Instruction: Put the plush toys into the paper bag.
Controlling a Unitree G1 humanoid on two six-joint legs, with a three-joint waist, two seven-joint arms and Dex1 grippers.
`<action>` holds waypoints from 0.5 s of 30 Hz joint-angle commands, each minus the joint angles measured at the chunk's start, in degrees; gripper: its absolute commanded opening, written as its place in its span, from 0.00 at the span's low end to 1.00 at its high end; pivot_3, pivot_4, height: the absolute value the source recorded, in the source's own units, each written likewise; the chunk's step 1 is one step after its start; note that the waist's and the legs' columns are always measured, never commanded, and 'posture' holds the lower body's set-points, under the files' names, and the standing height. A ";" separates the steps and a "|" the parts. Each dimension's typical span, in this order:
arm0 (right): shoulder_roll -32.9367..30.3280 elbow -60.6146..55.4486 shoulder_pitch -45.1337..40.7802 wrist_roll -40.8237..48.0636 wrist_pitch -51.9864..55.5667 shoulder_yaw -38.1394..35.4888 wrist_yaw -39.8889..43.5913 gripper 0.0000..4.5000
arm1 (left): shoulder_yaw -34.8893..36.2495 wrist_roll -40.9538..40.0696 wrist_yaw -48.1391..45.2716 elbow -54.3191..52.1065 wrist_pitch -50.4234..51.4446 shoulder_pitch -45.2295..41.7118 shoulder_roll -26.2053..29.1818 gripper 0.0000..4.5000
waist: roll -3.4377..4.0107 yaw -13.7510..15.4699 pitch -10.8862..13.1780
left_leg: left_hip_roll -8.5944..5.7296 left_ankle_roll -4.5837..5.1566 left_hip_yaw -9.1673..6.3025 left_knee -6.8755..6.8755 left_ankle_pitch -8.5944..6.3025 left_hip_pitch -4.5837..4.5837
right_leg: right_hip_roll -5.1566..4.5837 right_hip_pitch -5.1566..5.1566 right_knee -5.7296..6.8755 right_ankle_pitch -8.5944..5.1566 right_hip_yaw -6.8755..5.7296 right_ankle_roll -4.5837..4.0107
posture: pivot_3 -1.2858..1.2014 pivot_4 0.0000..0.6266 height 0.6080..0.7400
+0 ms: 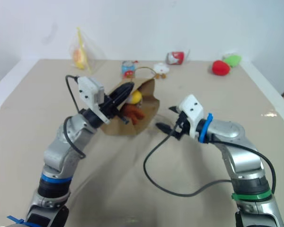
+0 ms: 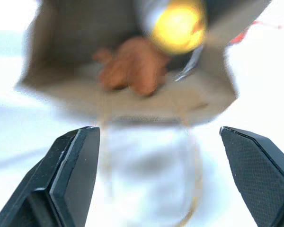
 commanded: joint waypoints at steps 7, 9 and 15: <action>-0.39 -0.60 1.69 -4.49 -6.08 4.75 -0.86 0.97 | 0.20 -0.32 -0.20 -1.80 -0.90 -0.59 0.02 0.00 | 0.00 0.03 0.00 | 0.04 0.00 -0.06 0.00 0.03 0.11 | 0.08 0.07 0.04 0.01 -0.04 0.00 | 0.52 0.24 1.00; 0.61 1.90 1.79 -7.01 -7.91 6.23 -2.63 0.97 | 0.18 -0.27 -0.04 -1.96 -0.80 -0.57 -0.02 0.00 | -0.01 0.04 0.00 | 0.04 0.00 -0.05 0.00 0.03 0.10 | 0.07 0.07 0.03 0.00 -0.03 0.00 | 0.52 0.24 1.00; 1.85 7.48 0.92 -12.16 -12.23 8.78 -5.07 0.86 | 0.19 -0.18 0.07 -2.19 -0.64 -0.47 0.15 0.00 | -0.01 0.13 0.00 | -0.03 -0.01 0.03 0.01 0.02 0.07 | -0.04 0.06 0.03 0.00 0.01 0.00 | 0.52 0.24 1.00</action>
